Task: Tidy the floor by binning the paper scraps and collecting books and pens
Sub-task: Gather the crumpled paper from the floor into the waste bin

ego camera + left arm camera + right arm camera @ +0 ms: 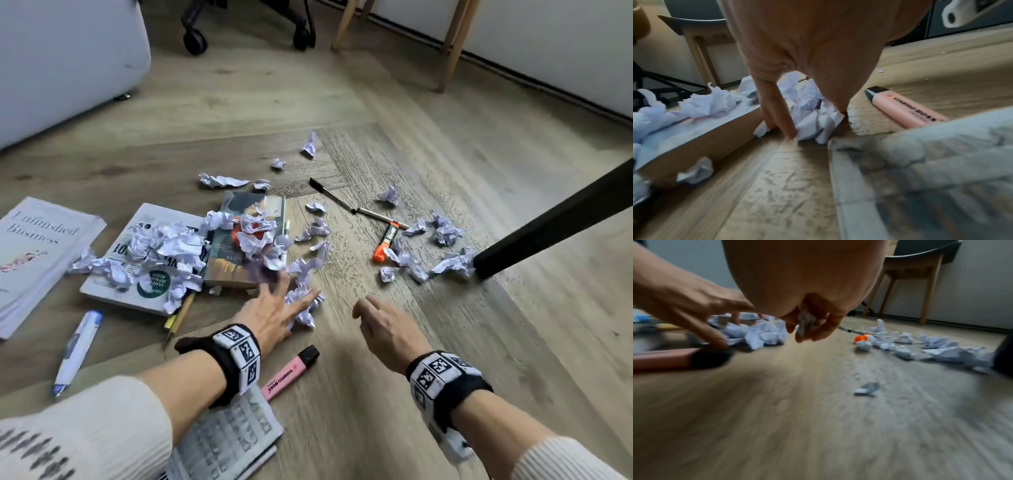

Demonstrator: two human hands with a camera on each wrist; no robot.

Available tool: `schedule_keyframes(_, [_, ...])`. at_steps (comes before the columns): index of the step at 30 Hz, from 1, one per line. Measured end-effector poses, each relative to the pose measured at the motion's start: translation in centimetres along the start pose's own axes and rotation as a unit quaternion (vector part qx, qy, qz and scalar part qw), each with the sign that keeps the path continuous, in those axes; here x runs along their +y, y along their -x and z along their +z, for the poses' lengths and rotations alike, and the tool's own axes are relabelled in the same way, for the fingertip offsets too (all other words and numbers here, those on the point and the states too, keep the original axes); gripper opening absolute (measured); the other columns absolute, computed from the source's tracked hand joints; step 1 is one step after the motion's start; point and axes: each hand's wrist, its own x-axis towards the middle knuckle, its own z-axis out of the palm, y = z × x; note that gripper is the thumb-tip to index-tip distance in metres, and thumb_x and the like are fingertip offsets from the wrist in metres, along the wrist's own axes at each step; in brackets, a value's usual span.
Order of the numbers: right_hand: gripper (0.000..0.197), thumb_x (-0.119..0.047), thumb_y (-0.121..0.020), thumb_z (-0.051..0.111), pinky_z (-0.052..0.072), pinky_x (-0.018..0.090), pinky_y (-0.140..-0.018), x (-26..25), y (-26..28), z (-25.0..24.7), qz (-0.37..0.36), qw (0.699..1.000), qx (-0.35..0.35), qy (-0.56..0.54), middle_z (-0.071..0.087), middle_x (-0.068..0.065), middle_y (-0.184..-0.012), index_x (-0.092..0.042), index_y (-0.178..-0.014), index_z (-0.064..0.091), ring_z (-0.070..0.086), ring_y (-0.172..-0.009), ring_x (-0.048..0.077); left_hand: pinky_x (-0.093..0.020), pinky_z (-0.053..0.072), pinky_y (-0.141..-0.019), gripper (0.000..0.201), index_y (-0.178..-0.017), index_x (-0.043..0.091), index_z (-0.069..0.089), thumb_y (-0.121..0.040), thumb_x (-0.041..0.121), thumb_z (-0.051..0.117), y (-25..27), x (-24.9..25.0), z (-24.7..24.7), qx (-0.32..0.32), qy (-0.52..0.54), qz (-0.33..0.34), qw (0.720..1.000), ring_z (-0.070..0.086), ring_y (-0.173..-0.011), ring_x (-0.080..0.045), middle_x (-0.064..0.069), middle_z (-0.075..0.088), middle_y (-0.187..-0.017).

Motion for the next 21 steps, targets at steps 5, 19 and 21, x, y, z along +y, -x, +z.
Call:
schedule_keyframes(5, [0.040,-0.051,-0.093,0.039,0.050,0.038,-0.069,7.1,-3.9,-2.1,0.193,0.965,0.117,0.130,0.043,0.004,-0.090,-0.012,-0.103,0.046,0.044,-0.077,0.019,-0.040,0.054,-0.066,0.062,-0.148,0.022,0.027,-0.089,0.007,0.040,-1.4,0.7,1.2,0.057,-0.029,0.050,0.997,0.053,-0.094,-0.038,-0.029,0.022,-0.138])
schedule_keyframes(19, [0.053,-0.052,-0.097,0.035,0.028,0.051,-0.106,8.6,-7.0,1.9,0.306,0.950,-0.019,0.049,0.028,0.013,-0.139,-0.015,-0.136,0.035,0.027,-0.130,0.033,-0.035,0.046,-0.066,0.038,-0.108,0.010,0.047,-0.103,0.041,0.027,-3.6,1.3,0.4,0.015,0.018,0.042,0.999,0.064,-0.089,-0.027,-0.010,0.052,-0.099])
schedule_keyframes(21, [0.043,-0.040,-0.098,0.045,0.040,0.046,-0.096,9.2,-6.2,2.0,0.265,0.963,0.035,0.037,0.040,0.016,-0.123,-0.006,-0.123,0.044,0.043,-0.113,0.034,-0.029,0.045,-0.056,0.041,-0.091,0.012,0.058,-0.097,0.049,0.042,-4.3,1.5,-0.5,0.073,0.048,0.021,0.996,0.066,-0.073,-0.025,-0.006,0.059,-0.086])
